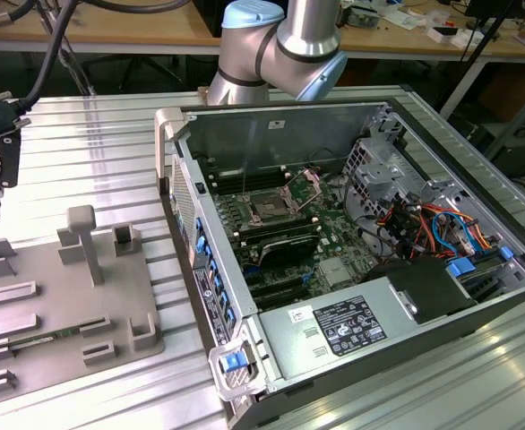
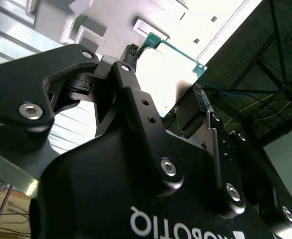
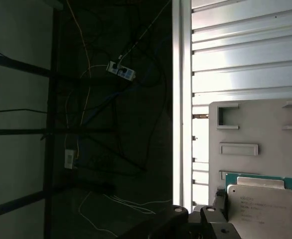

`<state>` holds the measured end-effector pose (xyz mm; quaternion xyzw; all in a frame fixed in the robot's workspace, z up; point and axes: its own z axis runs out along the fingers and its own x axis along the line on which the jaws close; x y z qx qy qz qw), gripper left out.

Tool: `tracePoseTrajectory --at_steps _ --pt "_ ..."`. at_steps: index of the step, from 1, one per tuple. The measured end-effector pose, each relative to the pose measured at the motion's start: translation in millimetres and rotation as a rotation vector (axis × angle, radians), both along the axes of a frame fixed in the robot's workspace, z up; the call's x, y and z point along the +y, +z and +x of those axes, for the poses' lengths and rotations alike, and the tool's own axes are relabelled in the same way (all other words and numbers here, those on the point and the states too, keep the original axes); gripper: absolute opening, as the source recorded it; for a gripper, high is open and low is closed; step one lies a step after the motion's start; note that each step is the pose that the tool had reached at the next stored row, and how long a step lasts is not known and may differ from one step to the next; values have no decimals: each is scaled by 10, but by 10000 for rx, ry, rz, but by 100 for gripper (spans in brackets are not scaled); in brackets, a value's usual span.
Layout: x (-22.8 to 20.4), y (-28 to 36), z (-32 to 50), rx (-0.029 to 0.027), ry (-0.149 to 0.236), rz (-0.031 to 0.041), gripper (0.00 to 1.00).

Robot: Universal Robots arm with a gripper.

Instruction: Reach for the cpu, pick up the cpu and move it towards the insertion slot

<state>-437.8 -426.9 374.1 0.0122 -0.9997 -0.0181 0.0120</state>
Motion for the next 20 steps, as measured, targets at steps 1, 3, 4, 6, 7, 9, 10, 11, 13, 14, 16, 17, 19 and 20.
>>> tracePoseTrajectory --at_steps 1,3,4,6,7,9,10,11,13,14,16,17,19,20 --pt "0 -1 16 -1 0 -2 55" --pt "0 -1 32 0 -7 -10 55" --pt "1 -1 39 0 -8 -21 55" --pt "1 2 41 -1 -9 -23 55" --pt "0 12 42 0 -8 -25 55" --pt "0 63 42 0 -7 -24 55" --pt "0 96 42 0 -7 -24 55" --pt "0 107 42 -2 -7 -22 55" --pt "0 108 42 -1 -7 -23 55" --pt "0 109 42 0 -7 -23 55" --pt "0 109 42 -1 -7 -23 55" --pt "0 110 43 0 -8 -24 55" --pt "0 111 50 1 -7 -24 55" --pt "0 110 54 0 -7 -24 55"
